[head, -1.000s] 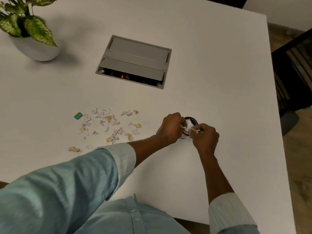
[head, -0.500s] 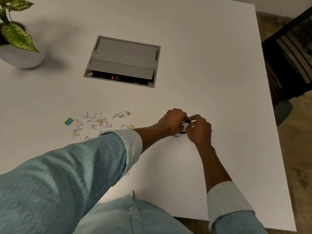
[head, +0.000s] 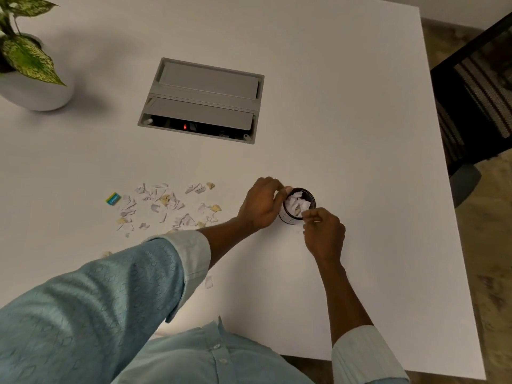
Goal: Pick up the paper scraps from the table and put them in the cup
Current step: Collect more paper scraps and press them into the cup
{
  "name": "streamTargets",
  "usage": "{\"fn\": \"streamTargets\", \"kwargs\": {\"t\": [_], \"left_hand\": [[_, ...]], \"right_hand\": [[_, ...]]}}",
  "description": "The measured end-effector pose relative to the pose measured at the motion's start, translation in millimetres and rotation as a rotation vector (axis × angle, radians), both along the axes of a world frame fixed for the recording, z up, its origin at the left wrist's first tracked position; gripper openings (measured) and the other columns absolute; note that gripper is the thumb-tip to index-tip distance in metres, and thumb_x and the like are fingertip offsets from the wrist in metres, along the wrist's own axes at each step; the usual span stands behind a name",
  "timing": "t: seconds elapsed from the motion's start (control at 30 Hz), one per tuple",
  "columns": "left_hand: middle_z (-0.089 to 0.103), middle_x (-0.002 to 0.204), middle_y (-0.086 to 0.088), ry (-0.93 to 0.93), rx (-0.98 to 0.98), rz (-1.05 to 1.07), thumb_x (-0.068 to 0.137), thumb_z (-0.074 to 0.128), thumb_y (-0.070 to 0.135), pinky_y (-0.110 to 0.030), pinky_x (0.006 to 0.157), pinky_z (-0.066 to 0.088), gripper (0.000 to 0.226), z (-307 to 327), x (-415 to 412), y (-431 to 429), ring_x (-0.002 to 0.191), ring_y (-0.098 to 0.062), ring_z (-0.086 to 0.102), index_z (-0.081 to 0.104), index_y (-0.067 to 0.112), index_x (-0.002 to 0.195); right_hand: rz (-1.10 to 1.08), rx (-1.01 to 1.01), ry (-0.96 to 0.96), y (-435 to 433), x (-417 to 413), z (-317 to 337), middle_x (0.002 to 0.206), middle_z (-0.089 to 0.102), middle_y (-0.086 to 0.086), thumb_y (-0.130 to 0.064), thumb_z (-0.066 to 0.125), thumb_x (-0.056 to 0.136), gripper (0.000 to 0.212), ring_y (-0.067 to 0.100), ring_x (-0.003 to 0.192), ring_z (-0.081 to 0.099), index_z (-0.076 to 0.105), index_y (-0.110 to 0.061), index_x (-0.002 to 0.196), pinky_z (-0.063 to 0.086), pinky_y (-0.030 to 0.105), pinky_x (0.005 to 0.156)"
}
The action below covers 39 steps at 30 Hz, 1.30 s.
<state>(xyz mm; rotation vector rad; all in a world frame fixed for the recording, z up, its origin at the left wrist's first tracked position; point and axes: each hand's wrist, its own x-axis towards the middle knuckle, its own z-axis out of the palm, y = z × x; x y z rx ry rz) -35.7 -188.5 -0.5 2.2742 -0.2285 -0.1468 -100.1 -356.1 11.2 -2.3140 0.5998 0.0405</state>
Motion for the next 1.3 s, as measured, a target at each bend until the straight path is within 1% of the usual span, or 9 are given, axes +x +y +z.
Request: {"fn": "streamTargets", "kwargs": {"t": [0.17, 0.27, 0.43, 0.57, 0.73, 0.97, 1.07, 1.2, 1.3], "left_hand": [[0.054, 0.140, -0.010, 0.064, 0.379, -0.212, 0.100, 0.062, 0.045, -0.046, 0.097, 0.052, 0.050, -42.7, -25.1, 60.5, 0.137, -0.028, 0.043, 0.058, 0.006, 0.131], [0.020, 0.168, -0.018, 0.132, 0.582, -0.376, 0.092, 0.068, 0.056, -0.050, 0.119, 0.039, 0.084, -60.5, -39.6, 89.5, 0.158, -0.033, 0.013, 0.040, 0.003, 0.150], [-0.023, 0.169, -0.020, 0.173, 0.741, -0.524, 0.076, 0.078, 0.068, -0.045, 0.129, 0.013, 0.133, -77.7, -55.1, 103.8, 0.159, -0.035, -0.017, 0.000, 0.001, 0.162], [-0.028, 0.167, -0.021, 0.162, 0.758, -0.503, 0.073, 0.084, 0.060, -0.043, 0.129, 0.006, 0.139, -79.9, -59.1, 98.0, 0.157, -0.037, -0.023, -0.005, 0.001, 0.162], [-0.028, 0.167, -0.021, 0.213, 0.718, -0.460, 0.071, 0.091, 0.045, -0.042, 0.130, 0.005, 0.137, -74.8, -62.2, 90.1, 0.156, -0.035, -0.024, -0.001, 0.001, 0.162], [-0.030, 0.167, -0.018, 0.249, 0.672, -0.429, 0.072, 0.092, 0.036, -0.046, 0.132, 0.011, 0.134, -73.7, -62.9, 90.6, 0.156, -0.034, -0.026, -0.001, 0.003, 0.163], [-0.032, 0.167, -0.016, 0.247, 0.657, -0.408, 0.071, 0.093, 0.033, -0.045, 0.131, 0.010, 0.136, -77.0, -63.7, 91.2, 0.155, -0.033, -0.027, -0.003, 0.005, 0.163], [-0.035, 0.166, -0.011, 0.250, 0.635, -0.405, 0.073, 0.092, 0.034, -0.040, 0.130, 0.004, 0.138, -81.2, -64.3, 95.7, 0.154, -0.029, -0.030, -0.010, 0.009, 0.163], [-0.036, 0.166, -0.011, 0.248, 0.631, -0.402, 0.074, 0.091, 0.034, -0.039, 0.129, 0.001, 0.138, -83.5, -64.1, 96.8, 0.154, -0.029, -0.032, -0.012, 0.011, 0.163]], "right_hand": [[0.005, -0.077, 0.082, 3.1, -22.4, -28.5, 0.094, 0.074, 0.000, -0.010, 0.072, 0.087, 0.014, 0.020, 0.087, 0.070, 0.074, -0.021, 0.095, 0.053, 0.029, 0.076], [0.031, -0.127, 0.115, 1.7, -31.8, -48.4, 0.107, 0.067, 0.006, -0.015, 0.075, 0.087, 0.022, 0.024, 0.096, 0.068, 0.071, -0.016, 0.109, 0.055, 0.036, 0.081], [0.144, -0.221, 0.190, -0.5, -37.9, -74.1, 0.122, 0.057, 0.013, -0.020, 0.075, 0.089, 0.048, 0.030, 0.118, 0.053, 0.060, -0.004, 0.132, 0.051, 0.039, 0.093], [0.201, -0.284, 0.154, 0.3, -33.2, -84.7, 0.117, 0.056, 0.013, -0.020, 0.075, 0.090, 0.044, 0.030, 0.114, 0.052, 0.063, -0.003, 0.129, 0.052, 0.038, 0.087], [0.202, -0.313, 0.136, 8.9, -23.1, -87.9, 0.104, 0.063, 0.015, -0.007, 0.069, 0.091, 0.015, 0.034, 0.098, 0.061, 0.073, -0.003, 0.105, 0.054, 0.041, 0.078], [0.355, -0.367, 0.195, 36.4, -28.4, -84.0, 0.101, 0.064, 0.007, -0.011, 0.063, 0.093, 0.011, 0.026, 0.095, 0.062, 0.071, -0.013, 0.100, 0.051, 0.036, 0.071], [0.470, -0.383, 0.094, 59.5, -27.6, -80.4, 0.102, 0.065, 0.008, -0.009, 0.067, 0.091, 0.022, 0.027, 0.095, 0.065, 0.070, -0.012, 0.113, 0.055, 0.037, 0.067], [0.557, -0.448, 0.113, 88.4, -9.8, -72.4, 0.108, 0.065, 0.014, -0.005, 0.067, 0.092, 0.048, 0.028, 0.097, 0.065, 0.056, -0.003, 0.139, 0.057, 0.037, 0.063], [0.545, -0.461, 0.151, 99.7, 10.9, -70.7, 0.119, 0.061, 0.016, -0.006, 0.059, 0.098, 0.051, 0.029, 0.108, 0.061, 0.044, -0.001, 0.147, 0.056, 0.037, 0.071]]}}
